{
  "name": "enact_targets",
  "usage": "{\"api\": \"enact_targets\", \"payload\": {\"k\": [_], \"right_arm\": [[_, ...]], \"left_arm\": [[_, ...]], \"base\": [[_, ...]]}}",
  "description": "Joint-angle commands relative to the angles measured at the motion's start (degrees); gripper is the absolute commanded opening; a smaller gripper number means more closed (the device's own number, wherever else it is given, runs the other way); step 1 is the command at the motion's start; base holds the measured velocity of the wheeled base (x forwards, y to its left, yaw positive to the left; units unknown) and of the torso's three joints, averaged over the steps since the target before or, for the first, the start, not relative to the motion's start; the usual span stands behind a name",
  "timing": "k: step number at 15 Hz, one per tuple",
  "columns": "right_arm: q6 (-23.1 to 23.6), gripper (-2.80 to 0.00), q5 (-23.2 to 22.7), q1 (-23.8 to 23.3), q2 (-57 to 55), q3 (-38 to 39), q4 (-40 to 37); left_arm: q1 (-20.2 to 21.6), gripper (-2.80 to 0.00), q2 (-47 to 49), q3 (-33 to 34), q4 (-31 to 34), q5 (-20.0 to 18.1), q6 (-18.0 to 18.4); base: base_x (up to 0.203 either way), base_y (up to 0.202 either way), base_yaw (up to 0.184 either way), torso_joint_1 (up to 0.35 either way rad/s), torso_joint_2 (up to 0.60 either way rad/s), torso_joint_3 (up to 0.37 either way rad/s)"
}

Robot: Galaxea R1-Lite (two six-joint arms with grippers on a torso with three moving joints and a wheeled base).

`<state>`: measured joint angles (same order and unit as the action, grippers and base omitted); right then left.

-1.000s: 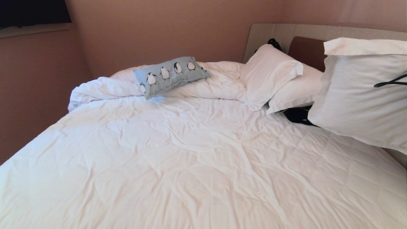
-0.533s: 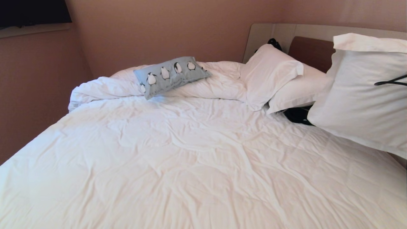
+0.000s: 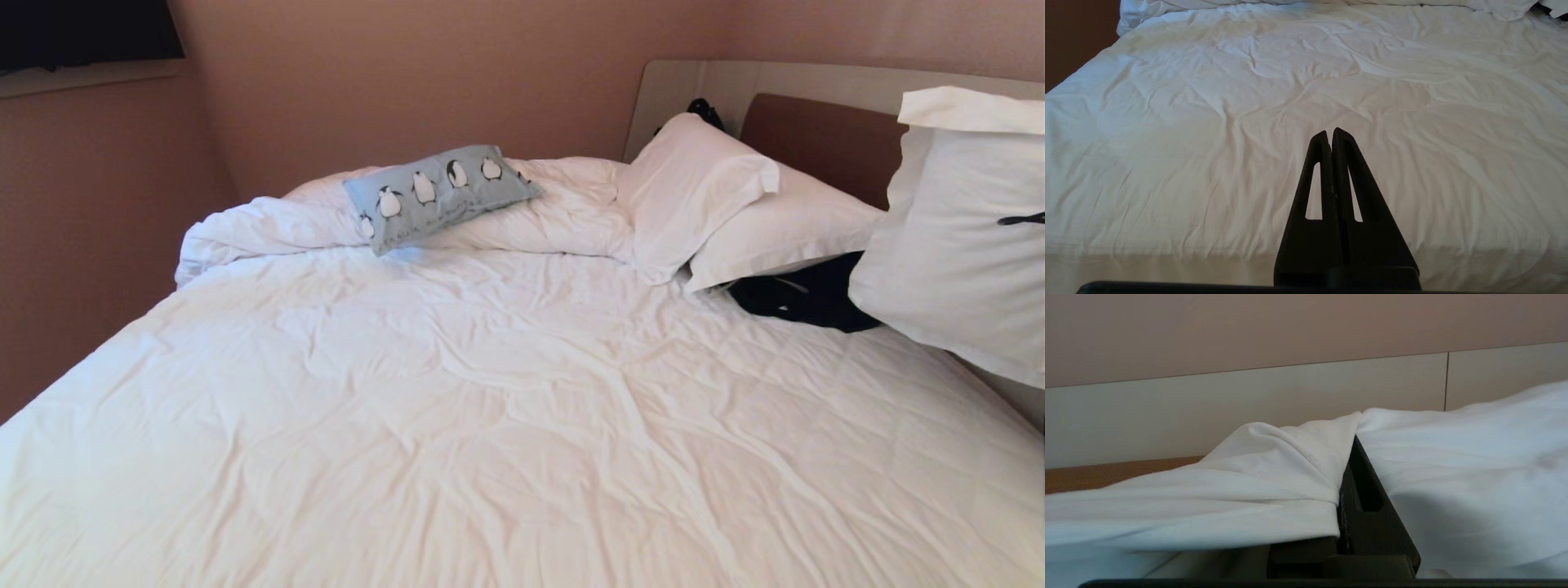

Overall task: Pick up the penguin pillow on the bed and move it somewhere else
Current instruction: Place the pillow at the bedside

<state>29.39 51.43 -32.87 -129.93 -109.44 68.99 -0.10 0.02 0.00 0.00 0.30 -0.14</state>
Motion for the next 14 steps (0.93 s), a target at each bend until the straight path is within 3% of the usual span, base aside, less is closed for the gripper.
{"api": "enact_targets", "payload": {"k": [1, 14], "right_arm": [[0.5, -2.8, 0.4, -0.8, -1.9, -0.9, -1.3], [0.4, -2.8, 0.5, -3.9, -4.1, -1.1, -4.7]], "left_arm": [[0.0, -2.8, 0.0, 0.0, 0.0, 0.0, 0.0], [0.0, -2.8, 0.0, 0.0, 0.0, 0.0, 0.0]], "base": [[0.0, 0.0, 0.0, 0.0, 0.0, 0.0], [0.0, 0.0, 0.0, 0.0, 0.0, 0.0]]}}
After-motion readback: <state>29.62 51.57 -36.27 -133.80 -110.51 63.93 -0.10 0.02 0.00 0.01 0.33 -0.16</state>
